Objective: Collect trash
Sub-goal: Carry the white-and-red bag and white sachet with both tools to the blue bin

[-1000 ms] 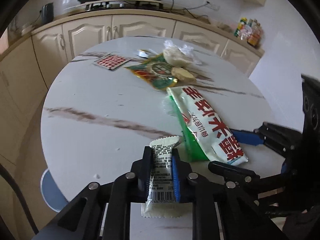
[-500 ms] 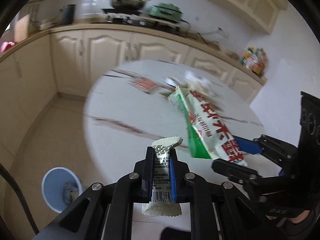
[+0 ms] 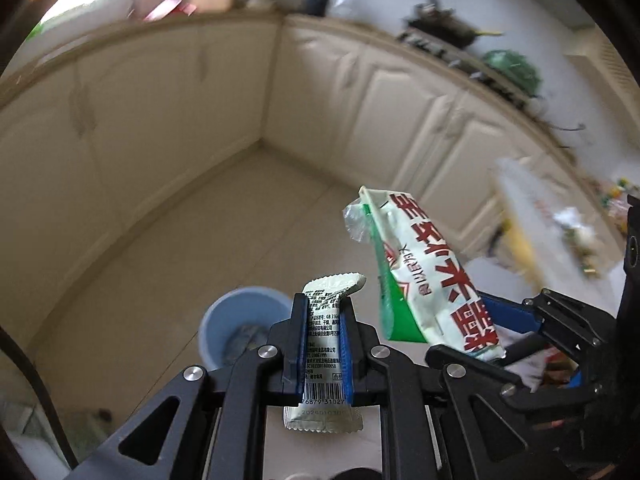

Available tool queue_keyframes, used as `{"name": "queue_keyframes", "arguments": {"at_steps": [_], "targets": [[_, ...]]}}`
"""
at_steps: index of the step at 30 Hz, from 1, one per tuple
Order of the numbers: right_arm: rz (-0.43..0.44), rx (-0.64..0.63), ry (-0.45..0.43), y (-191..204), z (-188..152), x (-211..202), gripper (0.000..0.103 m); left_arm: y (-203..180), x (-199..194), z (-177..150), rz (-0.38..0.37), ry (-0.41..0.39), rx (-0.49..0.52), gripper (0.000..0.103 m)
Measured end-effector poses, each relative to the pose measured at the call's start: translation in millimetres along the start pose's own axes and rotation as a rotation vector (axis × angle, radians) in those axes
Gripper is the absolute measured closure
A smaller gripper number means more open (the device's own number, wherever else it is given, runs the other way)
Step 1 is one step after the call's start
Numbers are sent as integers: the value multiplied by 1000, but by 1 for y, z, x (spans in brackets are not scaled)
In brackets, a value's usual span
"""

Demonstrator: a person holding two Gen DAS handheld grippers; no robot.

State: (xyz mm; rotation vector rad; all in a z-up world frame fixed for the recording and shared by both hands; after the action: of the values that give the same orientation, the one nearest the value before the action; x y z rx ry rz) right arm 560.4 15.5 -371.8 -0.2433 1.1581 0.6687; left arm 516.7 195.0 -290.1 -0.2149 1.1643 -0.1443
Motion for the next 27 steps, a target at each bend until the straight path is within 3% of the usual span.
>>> {"name": "queue_keyframes", "arguments": {"at_steps": [8, 14, 20, 24, 27], "targets": [[140, 51, 285, 12, 5, 184, 54, 89, 129, -10, -18, 221, -118, 93], [165, 77, 409, 2, 1, 279, 53, 130, 209, -9, -20, 347, -185, 93], [203, 103, 446, -22, 3, 327, 47, 147, 257, 12, -2, 395, -200, 93], [208, 115, 432, -31, -1, 330, 37, 145, 273, 20, 3, 411, -206, 92], [192, 126, 435, -32, -7, 330, 37, 136, 284, 34, 31, 419, -201, 90]]}}
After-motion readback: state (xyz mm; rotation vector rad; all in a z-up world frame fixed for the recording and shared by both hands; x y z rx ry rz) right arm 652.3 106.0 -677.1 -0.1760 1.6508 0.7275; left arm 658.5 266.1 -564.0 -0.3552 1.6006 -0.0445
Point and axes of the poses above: each gripper's, at about its wrist camera, not at the fingertips, and x roughly the way its jaws point, y to its left, z to its top, the point moved 6 cm from there along x, roughly the way its jaws point, and after that the axes turned 12 degrees about y, right-handed, at the moved point
